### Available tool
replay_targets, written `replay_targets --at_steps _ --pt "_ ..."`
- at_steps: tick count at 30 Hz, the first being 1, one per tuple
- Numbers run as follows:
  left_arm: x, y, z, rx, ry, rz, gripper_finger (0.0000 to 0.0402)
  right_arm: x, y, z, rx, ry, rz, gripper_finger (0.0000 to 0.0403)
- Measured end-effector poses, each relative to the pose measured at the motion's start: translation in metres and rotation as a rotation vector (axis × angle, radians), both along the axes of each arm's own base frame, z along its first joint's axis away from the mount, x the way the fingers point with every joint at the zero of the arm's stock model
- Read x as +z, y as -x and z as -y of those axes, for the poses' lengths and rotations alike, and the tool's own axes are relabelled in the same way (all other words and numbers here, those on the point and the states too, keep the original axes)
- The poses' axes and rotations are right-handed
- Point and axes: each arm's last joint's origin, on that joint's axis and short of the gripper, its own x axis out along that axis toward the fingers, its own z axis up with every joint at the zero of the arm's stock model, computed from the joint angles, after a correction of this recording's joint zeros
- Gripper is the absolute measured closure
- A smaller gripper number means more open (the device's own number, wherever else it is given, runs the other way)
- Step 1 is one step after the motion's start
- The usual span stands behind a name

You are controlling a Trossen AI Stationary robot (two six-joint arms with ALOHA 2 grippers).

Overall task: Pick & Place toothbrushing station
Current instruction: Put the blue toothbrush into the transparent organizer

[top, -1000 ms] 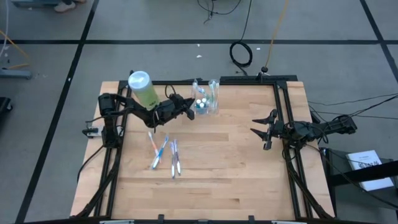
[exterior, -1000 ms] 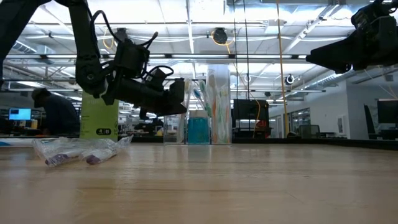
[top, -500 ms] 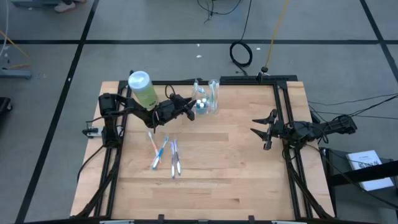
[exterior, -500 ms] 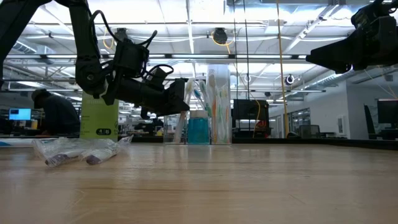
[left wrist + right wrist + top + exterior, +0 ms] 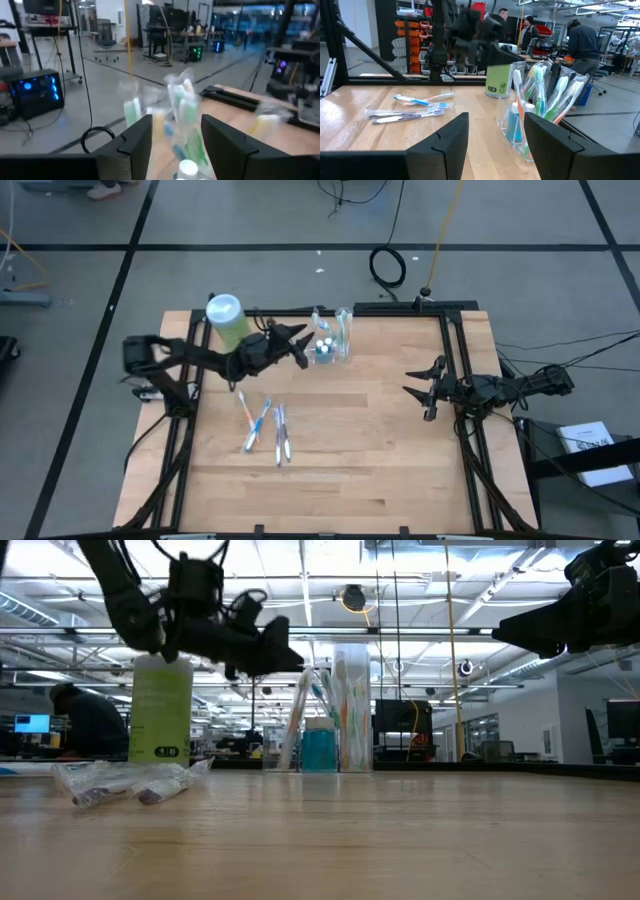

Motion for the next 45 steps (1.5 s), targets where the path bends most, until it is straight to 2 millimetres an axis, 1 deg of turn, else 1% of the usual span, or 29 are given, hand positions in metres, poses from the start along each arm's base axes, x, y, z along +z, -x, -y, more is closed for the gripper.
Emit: replay_targets --at_steps 5,7,10,14,18,23,26,30,38,45 --pt "0.029 0.017 0.023 -0.059 -0.002 -0.128 0.0224 0.000 0.000 0.000 0.000 0.000 0.000 0.0220" --pt "0.037 0.026 0.036 -0.097 0.024 -0.187 0.0224 0.000 0.000 0.000 0.000 0.000 0.000 0.0220" --pt "0.044 0.042 0.061 -0.175 0.085 -0.283 0.0224 0.000 0.000 0.000 0.000 0.000 0.000 0.0220" --pt "0.043 0.063 0.095 -0.272 0.243 -0.382 0.0224 0.000 0.000 0.000 0.000 0.000 0.000 0.0220" --pt "0.034 0.080 0.125 -0.321 0.429 -0.478 0.0224 0.000 0.000 0.000 0.000 0.000 0.000 0.0220" --pt "0.015 0.091 0.150 -0.306 0.650 -0.606 0.0224 0.000 0.000 0.000 0.000 0.000 0.000 0.0220" --pt "0.001 0.092 0.158 -0.268 0.772 -0.690 0.0224 0.000 0.000 0.000 0.000 0.000 0.000 0.0220" --pt "-0.017 0.087 0.164 -0.207 0.895 -0.806 0.0224 0.000 0.000 0.000 0.000 0.000 0.000 0.0220" --pt "-0.042 0.073 0.164 -0.107 0.927 -0.942 0.0224 0.000 0.000 0.000 0.000 0.000 0.000 0.0220" --pt "-0.048 0.072 0.160 -0.031 0.980 -0.960 0.0225 0.000 0.000 0.000 0.000 0.000 0.000 0.0220"
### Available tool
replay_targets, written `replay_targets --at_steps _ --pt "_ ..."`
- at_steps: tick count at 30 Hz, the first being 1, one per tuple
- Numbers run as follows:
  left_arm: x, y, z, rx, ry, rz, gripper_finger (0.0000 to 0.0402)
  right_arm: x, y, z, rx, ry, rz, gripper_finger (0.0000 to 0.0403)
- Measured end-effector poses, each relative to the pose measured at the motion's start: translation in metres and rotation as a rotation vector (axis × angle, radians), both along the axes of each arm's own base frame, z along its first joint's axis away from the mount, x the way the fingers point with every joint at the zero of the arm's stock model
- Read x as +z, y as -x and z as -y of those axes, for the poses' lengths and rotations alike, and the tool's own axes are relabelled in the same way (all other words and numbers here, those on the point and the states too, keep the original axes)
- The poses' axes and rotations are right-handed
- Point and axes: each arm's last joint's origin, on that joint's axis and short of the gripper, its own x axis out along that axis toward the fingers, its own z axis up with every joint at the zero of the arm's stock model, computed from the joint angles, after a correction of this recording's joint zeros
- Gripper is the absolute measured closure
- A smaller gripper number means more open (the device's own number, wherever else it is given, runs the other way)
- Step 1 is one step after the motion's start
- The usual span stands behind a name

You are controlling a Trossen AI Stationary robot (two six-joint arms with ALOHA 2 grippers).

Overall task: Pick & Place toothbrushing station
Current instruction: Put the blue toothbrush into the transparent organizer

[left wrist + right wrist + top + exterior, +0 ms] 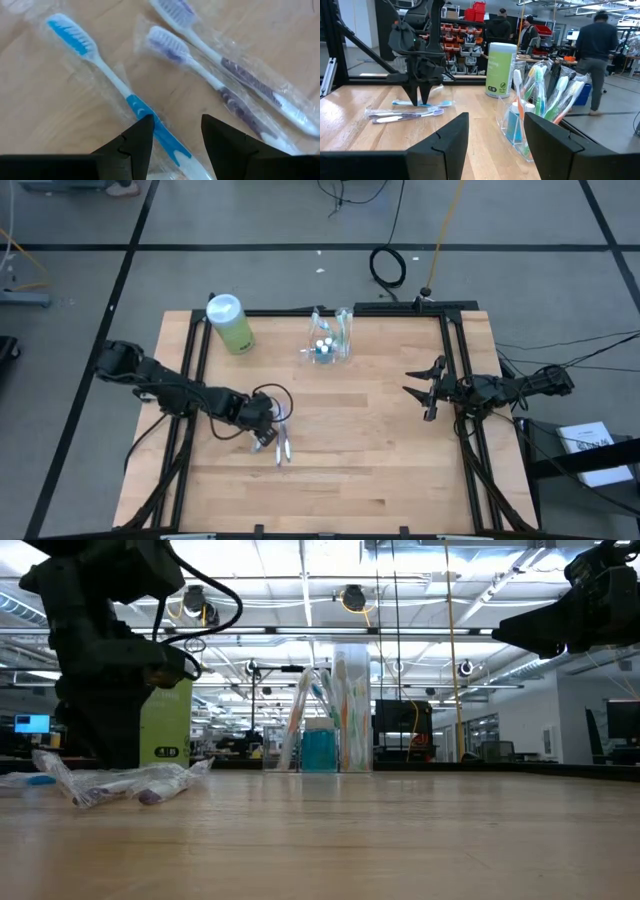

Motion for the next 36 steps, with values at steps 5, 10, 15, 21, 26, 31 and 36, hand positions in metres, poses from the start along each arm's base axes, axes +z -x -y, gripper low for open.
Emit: replay_targets --at_steps 5,10,15,21,26,31,36 --pt "-0.003 0.004 -0.003 0.076 0.070 -0.067 0.0225 0.000 0.000 0.000 0.000 0.000 0.000 0.0220" --pt "0.001 0.004 -0.005 0.063 0.091 -0.102 0.0225 0.000 0.000 0.000 0.000 0.000 0.000 0.0220" --pt "0.008 0.006 -0.006 0.098 0.054 -0.167 0.0225 0.000 0.000 0.000 0.001 0.000 0.000 0.0220" --pt "0.004 0.010 -0.008 0.212 0.011 -0.207 0.0224 0.000 0.000 0.000 0.000 0.000 0.000 0.0220" --pt "-0.005 0.005 -0.008 0.241 0.034 -0.244 0.0224 0.000 0.000 0.000 0.000 0.000 0.000 0.0220" --pt "-0.015 0.000 -0.010 0.252 0.042 -0.276 0.0224 0.000 0.000 0.000 0.000 0.000 0.000 0.0220" --pt "-0.014 -0.003 -0.011 0.241 0.050 -0.262 0.0244 0.000 0.000 0.000 0.001 0.000 0.000 0.0220"
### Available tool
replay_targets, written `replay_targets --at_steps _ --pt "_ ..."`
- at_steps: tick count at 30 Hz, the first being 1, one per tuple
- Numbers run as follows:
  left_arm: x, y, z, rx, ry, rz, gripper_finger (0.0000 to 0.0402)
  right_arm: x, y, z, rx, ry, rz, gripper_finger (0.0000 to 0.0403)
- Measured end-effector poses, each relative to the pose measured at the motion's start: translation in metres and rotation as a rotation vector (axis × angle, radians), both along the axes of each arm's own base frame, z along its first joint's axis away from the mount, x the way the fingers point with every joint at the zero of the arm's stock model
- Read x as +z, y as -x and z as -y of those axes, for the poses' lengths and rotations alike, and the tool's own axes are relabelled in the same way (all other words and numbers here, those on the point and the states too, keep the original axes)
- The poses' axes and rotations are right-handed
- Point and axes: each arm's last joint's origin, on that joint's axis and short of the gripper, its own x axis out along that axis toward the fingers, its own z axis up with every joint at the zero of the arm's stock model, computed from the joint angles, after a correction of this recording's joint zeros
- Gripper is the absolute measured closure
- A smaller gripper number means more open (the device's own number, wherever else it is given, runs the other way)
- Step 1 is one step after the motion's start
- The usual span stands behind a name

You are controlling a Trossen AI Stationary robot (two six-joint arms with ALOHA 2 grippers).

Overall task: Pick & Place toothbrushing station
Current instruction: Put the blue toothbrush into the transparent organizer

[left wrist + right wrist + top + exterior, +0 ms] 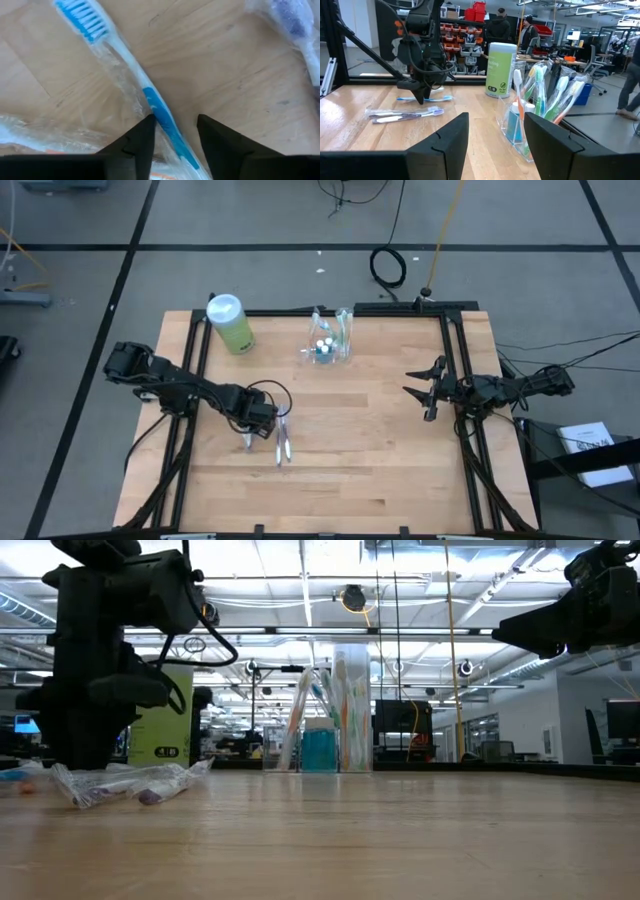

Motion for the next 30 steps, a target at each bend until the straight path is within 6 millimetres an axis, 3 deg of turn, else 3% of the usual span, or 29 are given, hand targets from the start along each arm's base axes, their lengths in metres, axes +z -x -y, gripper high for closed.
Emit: replay_targets --at_steps 11,20,30 --pt "0.001 -0.004 -0.007 0.011 0.060 0.024 0.0387 0.000 0.000 0.000 0.000 0.000 0.000 0.0220" --pt "0.017 -0.021 -0.009 -0.130 -0.043 0.083 0.0387 0.000 0.000 0.000 -0.001 0.000 0.000 0.0220" --pt "0.055 -0.051 -0.007 -0.281 -0.150 0.226 0.0392 0.000 0.000 0.000 0.000 0.000 0.000 0.0220"
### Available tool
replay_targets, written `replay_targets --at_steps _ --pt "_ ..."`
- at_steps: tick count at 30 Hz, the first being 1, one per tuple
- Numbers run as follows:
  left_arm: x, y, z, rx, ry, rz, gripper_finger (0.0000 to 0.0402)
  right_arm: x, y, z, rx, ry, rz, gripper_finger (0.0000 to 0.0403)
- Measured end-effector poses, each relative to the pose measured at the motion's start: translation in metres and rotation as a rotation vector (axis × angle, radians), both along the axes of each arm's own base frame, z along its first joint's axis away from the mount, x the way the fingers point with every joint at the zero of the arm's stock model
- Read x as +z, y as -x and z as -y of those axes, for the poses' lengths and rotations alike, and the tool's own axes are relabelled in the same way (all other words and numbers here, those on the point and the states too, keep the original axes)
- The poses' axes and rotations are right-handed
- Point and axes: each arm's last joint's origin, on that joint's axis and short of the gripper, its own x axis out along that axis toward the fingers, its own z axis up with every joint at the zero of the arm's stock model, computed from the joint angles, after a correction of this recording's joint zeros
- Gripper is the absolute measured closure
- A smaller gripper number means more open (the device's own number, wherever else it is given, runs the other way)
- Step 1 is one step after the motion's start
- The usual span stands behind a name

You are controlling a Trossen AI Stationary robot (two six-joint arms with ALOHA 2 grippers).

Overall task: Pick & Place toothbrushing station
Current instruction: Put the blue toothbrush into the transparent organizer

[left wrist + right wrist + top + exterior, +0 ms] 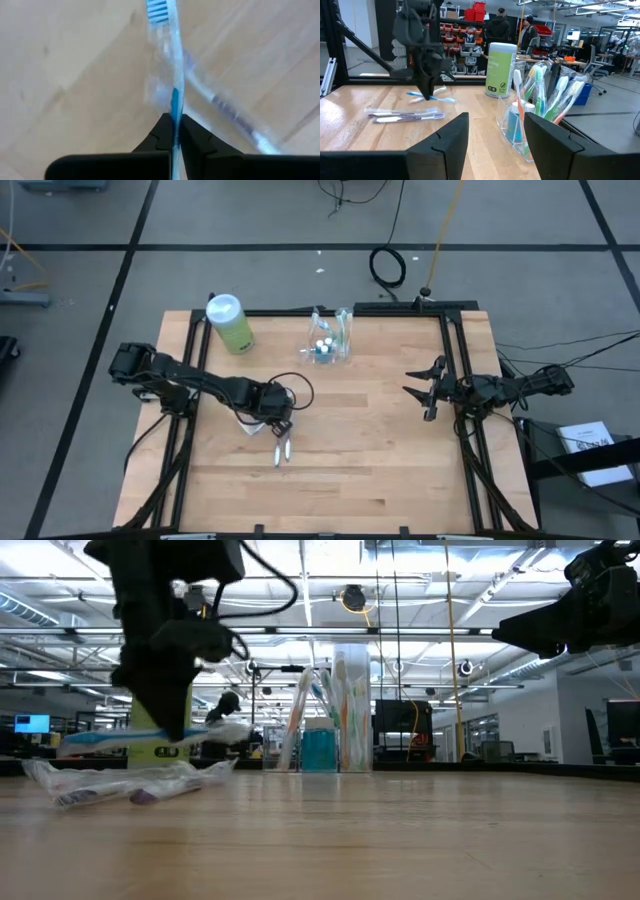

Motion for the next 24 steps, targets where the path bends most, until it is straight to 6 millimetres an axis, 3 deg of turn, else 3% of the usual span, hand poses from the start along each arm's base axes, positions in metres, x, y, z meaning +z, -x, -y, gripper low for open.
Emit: replay_targets --at_steps 11,18,24 --pt "0.037 -0.027 -0.007 -0.198 -0.261 0.192 0.0395 0.000 0.000 0.000 0.000 0.000 0.000 0.0220" --pt "0.047 -0.035 -0.026 -0.257 -0.361 0.377 0.0394 0.000 0.000 0.000 0.000 0.000 0.000 0.0220" --pt "0.048 -0.028 -0.056 -0.206 -0.490 0.504 0.0391 0.000 0.000 0.000 0.000 0.001 -0.004 0.0220"
